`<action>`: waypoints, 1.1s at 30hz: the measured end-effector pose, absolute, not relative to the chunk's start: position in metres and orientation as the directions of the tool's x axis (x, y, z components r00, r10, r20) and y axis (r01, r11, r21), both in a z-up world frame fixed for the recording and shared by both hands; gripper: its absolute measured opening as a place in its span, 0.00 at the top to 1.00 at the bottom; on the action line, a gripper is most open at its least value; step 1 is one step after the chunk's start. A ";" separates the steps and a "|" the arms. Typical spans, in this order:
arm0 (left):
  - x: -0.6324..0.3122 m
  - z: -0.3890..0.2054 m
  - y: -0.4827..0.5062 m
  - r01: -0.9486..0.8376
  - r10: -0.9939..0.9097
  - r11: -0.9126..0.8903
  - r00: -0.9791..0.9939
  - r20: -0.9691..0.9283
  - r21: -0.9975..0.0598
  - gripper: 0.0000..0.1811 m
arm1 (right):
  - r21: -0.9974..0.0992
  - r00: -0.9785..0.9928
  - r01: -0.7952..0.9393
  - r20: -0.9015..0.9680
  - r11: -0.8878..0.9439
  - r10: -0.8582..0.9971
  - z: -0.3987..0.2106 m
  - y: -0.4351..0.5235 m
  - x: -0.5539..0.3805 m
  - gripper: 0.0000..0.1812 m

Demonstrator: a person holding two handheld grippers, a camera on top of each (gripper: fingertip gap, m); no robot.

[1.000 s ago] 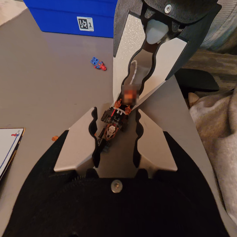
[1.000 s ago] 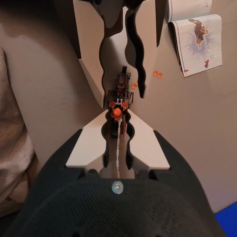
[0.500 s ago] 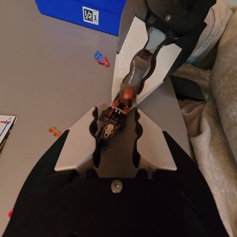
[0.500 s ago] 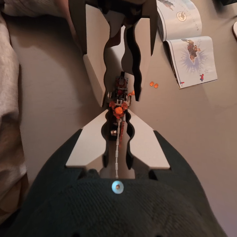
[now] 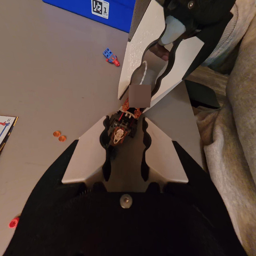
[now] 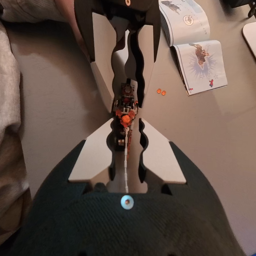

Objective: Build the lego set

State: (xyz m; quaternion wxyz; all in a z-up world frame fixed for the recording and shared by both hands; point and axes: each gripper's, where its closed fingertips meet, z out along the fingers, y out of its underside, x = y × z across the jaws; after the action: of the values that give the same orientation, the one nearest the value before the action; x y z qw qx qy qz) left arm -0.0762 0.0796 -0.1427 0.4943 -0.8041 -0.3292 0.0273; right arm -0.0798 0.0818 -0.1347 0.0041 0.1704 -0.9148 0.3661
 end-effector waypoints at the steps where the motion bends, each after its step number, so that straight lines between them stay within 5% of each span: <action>1: -0.076 -0.143 0.080 0.502 0.558 -0.296 0.781 0.279 -0.813 0.75 | -0.672 -0.944 -0.309 0.131 0.673 -0.302 -0.133 0.082 -0.080 0.83; 33: -0.079 -0.150 0.076 0.464 0.599 -0.372 0.782 0.174 -0.804 0.84 | -0.598 -0.975 -0.196 0.035 0.777 -0.219 -0.133 0.086 -0.077 0.91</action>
State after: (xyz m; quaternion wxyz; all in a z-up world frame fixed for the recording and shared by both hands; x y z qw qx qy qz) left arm -0.0794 0.0756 -0.1502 0.4584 -0.8251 -0.3221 0.0734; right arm -0.0765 0.0864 -0.1326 -0.0180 0.1101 -0.9424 0.3152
